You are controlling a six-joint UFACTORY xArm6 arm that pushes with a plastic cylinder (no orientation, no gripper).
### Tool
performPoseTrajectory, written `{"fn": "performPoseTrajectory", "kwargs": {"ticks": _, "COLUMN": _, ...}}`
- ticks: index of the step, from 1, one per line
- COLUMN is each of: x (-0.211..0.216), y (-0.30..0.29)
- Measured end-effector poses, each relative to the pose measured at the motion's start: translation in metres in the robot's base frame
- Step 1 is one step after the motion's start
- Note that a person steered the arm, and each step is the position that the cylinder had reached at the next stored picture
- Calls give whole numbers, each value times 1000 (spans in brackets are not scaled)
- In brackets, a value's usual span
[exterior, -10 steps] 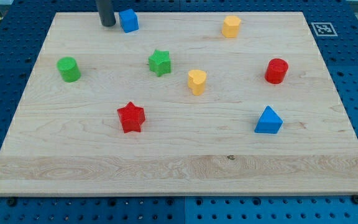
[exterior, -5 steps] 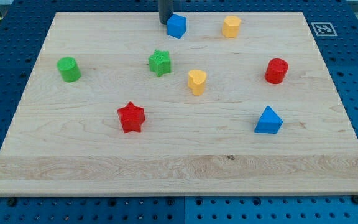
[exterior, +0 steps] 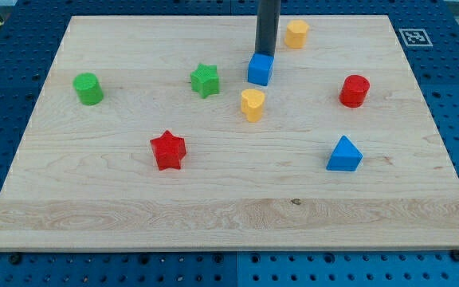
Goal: Slide the blue cube towards the blue triangle
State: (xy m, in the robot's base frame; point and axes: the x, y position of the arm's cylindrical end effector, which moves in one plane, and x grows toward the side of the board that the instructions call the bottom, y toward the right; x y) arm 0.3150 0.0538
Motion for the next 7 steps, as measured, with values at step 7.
{"fn": "performPoseTrajectory", "kwargs": {"ticks": 7, "x": 66, "y": 6}}
